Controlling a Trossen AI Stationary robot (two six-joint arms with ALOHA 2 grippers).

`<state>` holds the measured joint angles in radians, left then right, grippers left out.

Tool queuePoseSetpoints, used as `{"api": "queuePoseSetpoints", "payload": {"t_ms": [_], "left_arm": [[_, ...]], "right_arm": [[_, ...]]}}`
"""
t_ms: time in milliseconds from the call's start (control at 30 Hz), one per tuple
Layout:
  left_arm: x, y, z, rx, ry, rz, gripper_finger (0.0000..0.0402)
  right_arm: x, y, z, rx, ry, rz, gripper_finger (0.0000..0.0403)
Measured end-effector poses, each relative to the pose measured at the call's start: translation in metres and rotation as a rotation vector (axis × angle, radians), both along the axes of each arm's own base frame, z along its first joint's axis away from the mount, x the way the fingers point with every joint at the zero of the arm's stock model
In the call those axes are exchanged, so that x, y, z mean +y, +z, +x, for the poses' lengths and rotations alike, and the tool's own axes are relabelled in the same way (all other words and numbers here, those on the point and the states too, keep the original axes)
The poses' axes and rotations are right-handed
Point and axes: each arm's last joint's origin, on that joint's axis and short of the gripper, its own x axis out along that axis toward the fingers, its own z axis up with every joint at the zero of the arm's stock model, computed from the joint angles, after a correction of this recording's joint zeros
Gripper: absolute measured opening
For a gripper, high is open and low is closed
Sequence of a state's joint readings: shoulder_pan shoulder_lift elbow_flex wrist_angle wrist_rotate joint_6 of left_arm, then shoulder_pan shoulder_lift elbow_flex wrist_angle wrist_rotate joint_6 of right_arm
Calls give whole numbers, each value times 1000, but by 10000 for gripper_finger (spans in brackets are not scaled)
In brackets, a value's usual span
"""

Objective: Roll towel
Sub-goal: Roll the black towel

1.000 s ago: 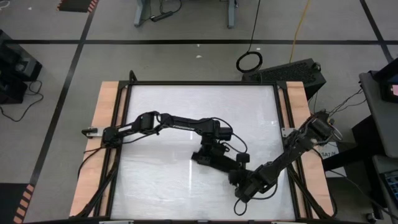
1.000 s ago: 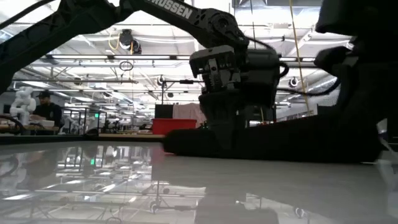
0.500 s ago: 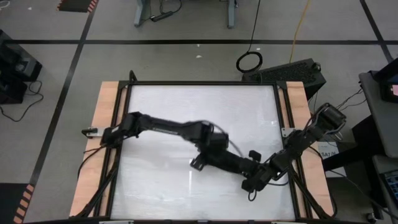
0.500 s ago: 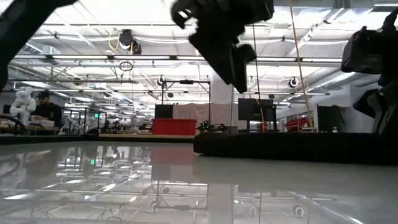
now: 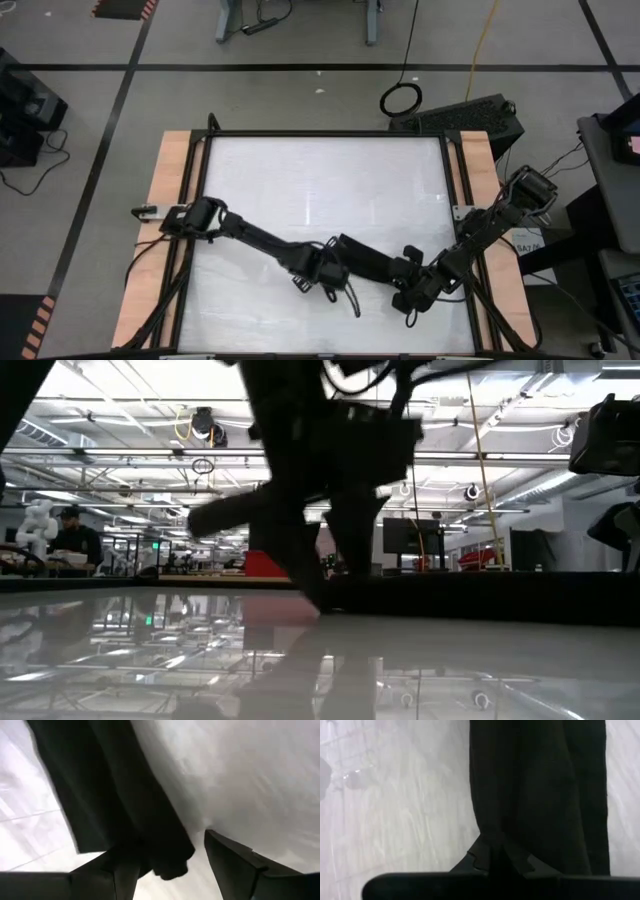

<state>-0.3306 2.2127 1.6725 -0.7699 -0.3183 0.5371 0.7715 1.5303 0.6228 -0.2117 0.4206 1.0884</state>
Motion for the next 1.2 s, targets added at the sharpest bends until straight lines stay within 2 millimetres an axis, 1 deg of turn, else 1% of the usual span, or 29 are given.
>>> {"api": "queuePoseSetpoints", "payload": {"t_ms": [100, 167, 233, 300, 400, 533, 633, 700, 767, 900, 967, 1000, 1033, 1100, 1200], "left_arm": [[-2, -7, -7, -29, 9, 87, 224], [-1, -6, -11, -56, 10, 106, 224], [3, -7, -13, -89, 3, 104, 224], [8, -2, -15, -134, -6, 105, 224], [19, -1, -15, -179, -37, 49, 224], [25, -10, -15, -165, -96, 5, 223], [31, -15, -15, -177, -138, -35, 211], [33, -16, -14, -188, -149, -45, 192], [35, -16, -12, -193, -170, -78, 163], [38, -15, -11, -180, -220, -192, 82], [39, -12, -11, -171, -252, -285, 37], [39, -11, -11, -160, -270, -343, 21], [39, -9, -12, -154, -284, -400, 14], [40, -4, -13, -132, -286, -534, 14], [48, 6, -8, -103, -266, -738, 14]], "right_arm": [[0, 0, 0, 0, 3, -1, 4], [0, 0, 0, 0, 3, -1, 4], [1, 0, 0, -1, 4, 0, 4], [2, 0, 0, -6, 14, 2, 4], [3, 0, -1, -10, 19, 5, 4], [4, 0, -1, -14, 16, 14, 4], [4, 1, -1, -19, 16, 19, 4], [5, 1, -1, -21, 16, 21, 4], [5, 1, -1, -21, 17, 21, 4], [6, 1, 0, -16, 38, 28, 4], [7, 1, 0, -9, 67, 43, 4], [8, 1, 0, -4, 83, 47, 5], [8, 1, 0, -1, 93, 49, 7], [9, 1, -1, 2, 119, 44, 9], [11, 1, -2, 21, 164, 52, 10]]}}
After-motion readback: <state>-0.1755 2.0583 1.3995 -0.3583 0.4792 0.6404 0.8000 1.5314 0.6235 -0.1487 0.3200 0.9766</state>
